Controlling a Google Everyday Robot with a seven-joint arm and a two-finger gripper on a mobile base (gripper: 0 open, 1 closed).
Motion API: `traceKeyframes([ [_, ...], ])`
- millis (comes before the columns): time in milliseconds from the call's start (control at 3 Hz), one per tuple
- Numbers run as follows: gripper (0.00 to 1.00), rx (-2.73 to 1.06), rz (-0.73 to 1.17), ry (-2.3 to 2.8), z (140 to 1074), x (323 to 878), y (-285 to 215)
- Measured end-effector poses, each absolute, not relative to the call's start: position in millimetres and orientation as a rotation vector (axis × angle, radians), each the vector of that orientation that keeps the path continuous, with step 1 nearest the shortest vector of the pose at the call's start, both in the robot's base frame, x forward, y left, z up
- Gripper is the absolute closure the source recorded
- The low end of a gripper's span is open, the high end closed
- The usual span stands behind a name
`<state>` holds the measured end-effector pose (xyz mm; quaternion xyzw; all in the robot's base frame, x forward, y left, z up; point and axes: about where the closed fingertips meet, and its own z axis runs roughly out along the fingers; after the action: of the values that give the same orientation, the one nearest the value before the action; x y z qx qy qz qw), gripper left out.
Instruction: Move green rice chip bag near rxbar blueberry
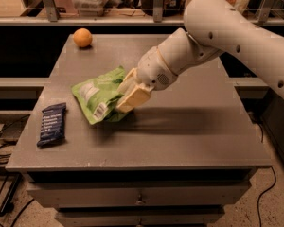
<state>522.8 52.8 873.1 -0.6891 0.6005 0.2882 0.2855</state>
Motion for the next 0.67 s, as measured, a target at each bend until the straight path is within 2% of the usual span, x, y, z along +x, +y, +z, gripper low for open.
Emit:
traceKeyframes([
  [667, 0.37, -1.911, 0.888, 1.446, 892.7, 477.0, 94.3],
])
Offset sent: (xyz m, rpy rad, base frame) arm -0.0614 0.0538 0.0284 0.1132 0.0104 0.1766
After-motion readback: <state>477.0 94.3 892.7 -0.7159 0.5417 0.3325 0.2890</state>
